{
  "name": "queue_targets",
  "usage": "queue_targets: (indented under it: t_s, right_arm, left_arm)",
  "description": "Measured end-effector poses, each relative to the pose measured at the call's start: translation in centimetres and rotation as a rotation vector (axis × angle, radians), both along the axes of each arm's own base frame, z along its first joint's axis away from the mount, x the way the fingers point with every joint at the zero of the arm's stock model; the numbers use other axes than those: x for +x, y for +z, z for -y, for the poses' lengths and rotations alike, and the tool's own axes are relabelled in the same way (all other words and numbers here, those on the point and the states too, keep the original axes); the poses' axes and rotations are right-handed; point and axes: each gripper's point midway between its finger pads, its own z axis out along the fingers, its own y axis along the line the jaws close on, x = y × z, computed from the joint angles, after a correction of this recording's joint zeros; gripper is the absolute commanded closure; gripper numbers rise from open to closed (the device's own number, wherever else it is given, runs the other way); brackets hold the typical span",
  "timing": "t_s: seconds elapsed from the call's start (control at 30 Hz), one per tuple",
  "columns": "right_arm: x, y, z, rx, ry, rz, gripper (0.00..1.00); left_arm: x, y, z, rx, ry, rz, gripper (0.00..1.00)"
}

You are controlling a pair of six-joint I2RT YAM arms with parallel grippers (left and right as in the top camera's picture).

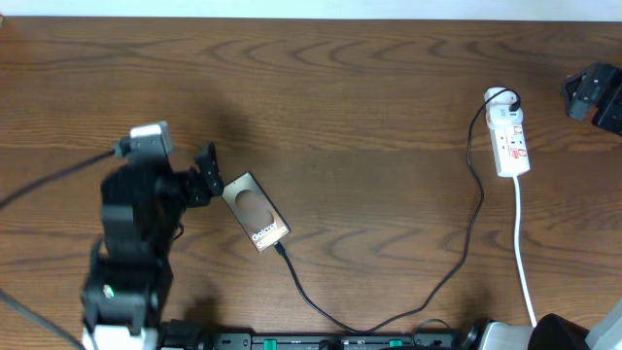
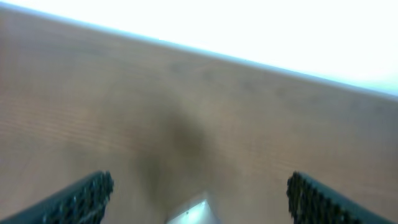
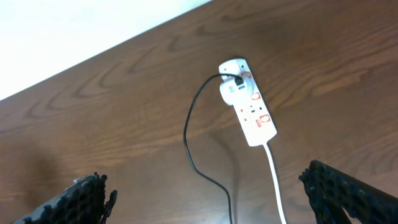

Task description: Plug charger to phone and switch on socket

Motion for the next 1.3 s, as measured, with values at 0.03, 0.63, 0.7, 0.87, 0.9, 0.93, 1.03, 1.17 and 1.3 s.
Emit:
queue_targets:
  t_s: [0.03, 0.63, 0.7, 0.87, 0.9, 0.93, 1.03, 1.17, 1.3]
  right_arm:
    - [0.0, 0.0, 0.0, 0.000, 0.000, 0.000, 0.01]
    - [0.0, 0.0, 0.0, 0.002, 0.001, 0.000, 0.01]
    - [0.0, 0.0, 0.0, 0.001, 0.001, 0.001, 0.01]
    - [0.0, 0.0, 0.0, 0.001, 0.001, 0.001, 0.01]
    - [0.0, 0.0, 0.0, 0.001, 0.001, 0.001, 0.01]
    - [0.0, 0.0, 0.0, 0.001, 0.001, 0.001, 0.01]
    - [0.0, 0.0, 0.0, 0.001, 0.001, 0.001, 0.01]
    - [0.0, 0.0, 0.0, 0.001, 0.001, 0.001, 0.01]
    - [0.0, 0.0, 0.0, 0.001, 0.001, 0.001, 0.01]
  left_arm:
    - [-0.2, 0.1, 0.0, -0.002, -0.002, 0.060, 0.08]
    - [-4.8, -11.2, -2.0, 0.150, -0.023, 0.272, 0.08]
    - [-4.9, -10.7, -2.1, 0.188, -0.025, 0.292, 0.08]
    - [-5.0, -10.3, -2.1, 0.253, -0.038, 0.312, 0.08]
    - [-5.0, -10.3, -2.1, 0.263, -0.041, 0.313, 0.08]
    - [-5.0, -10.3, -2.1, 0.266, -0.041, 0.313, 0.08]
    - [-5.0, -10.3, -2.1, 0.266, -0.041, 0.313, 0.08]
    - [-5.0, -10.3, -2.1, 0.256, -0.039, 0.312, 0.08]
    - [-5.0, -10.3, -2.0, 0.180, -0.023, 0.309, 0.08]
